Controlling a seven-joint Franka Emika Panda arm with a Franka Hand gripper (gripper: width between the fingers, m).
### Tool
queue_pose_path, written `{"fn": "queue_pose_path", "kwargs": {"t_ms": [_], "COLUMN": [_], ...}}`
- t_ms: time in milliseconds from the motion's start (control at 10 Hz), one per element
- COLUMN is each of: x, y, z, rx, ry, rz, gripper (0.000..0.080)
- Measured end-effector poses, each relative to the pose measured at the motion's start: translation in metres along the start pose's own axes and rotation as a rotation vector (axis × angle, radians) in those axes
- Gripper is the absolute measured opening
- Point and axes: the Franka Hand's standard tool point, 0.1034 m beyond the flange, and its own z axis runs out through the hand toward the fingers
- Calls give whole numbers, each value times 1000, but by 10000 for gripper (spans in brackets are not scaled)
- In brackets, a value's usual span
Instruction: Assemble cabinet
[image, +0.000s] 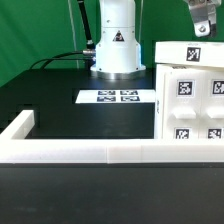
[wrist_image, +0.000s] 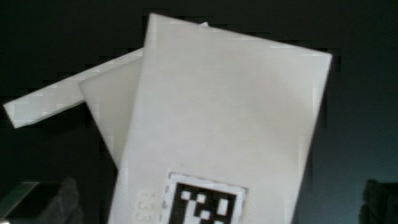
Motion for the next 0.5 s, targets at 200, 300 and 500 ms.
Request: {"fn": "queue_pose_path", "kwargs": {"t_ms": [200, 300, 500], "x": [-1, -4, -11], "y": [2, 3, -1], "z": [0, -3, -7], "rx": [-21, -61, -74], "ry": [6, 3, 4], "rz": [-92, -230, -520], "gripper": [797, 797, 797]}}
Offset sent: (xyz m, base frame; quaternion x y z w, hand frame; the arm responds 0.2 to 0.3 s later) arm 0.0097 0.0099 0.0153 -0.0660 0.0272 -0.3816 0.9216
